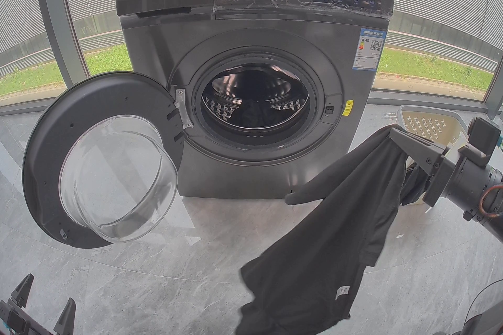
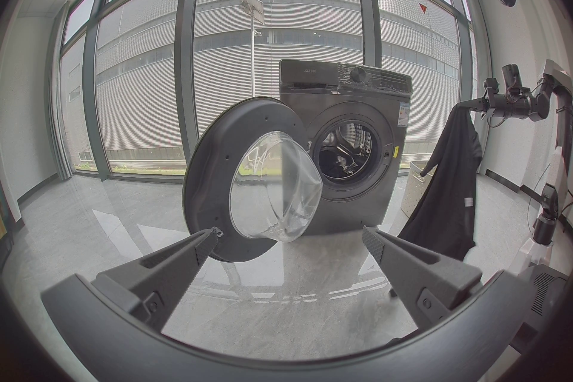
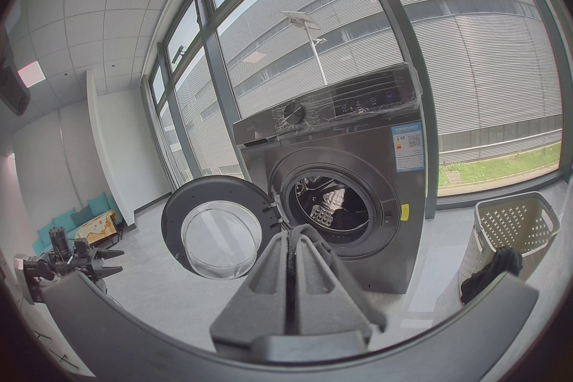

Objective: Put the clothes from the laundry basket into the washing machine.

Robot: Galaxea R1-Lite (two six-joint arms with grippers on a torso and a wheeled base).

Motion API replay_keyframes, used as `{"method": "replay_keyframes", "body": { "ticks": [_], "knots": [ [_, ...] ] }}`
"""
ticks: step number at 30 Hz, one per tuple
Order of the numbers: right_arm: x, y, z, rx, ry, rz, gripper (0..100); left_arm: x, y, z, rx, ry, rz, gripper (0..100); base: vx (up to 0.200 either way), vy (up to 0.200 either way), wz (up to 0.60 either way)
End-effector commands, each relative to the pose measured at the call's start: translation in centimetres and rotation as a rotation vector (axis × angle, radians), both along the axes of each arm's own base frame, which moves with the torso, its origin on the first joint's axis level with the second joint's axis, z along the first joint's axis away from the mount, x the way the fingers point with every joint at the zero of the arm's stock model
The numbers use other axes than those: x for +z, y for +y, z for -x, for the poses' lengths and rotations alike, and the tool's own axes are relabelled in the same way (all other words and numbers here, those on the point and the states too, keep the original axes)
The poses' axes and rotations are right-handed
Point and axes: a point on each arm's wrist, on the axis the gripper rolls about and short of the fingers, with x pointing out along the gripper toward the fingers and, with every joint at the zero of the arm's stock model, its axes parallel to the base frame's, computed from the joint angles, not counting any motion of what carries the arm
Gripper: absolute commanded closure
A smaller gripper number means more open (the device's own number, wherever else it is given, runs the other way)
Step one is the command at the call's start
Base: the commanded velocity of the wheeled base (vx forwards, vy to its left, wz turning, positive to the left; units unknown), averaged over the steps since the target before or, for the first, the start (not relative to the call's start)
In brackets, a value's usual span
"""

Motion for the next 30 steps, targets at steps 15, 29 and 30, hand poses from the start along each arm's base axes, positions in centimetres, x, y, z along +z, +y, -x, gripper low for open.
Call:
{"method": "replay_keyframes", "body": {
  "ticks": [15, 29, 30],
  "knots": [
    [-0.2, 2.0, -2.1, 0.014, 0.002, -0.009, 100, -0.5, 0.0, 0.0, -0.003, 0.000, -0.012, 0, 0.000, 0.000, 0.00],
    [-0.7, 3.2, -2.8, 0.036, 0.048, -0.025, 100, -0.5, 0.0, 0.0, -0.004, 0.001, -0.024, 0, 0.086, 0.000, 0.00],
    [-0.7, 3.3, -2.9, 0.037, 0.050, -0.029, 100, -0.5, 0.0, 0.0, -0.004, 0.000, -0.024, 0, 0.000, 0.000, 0.00]
  ]
}}
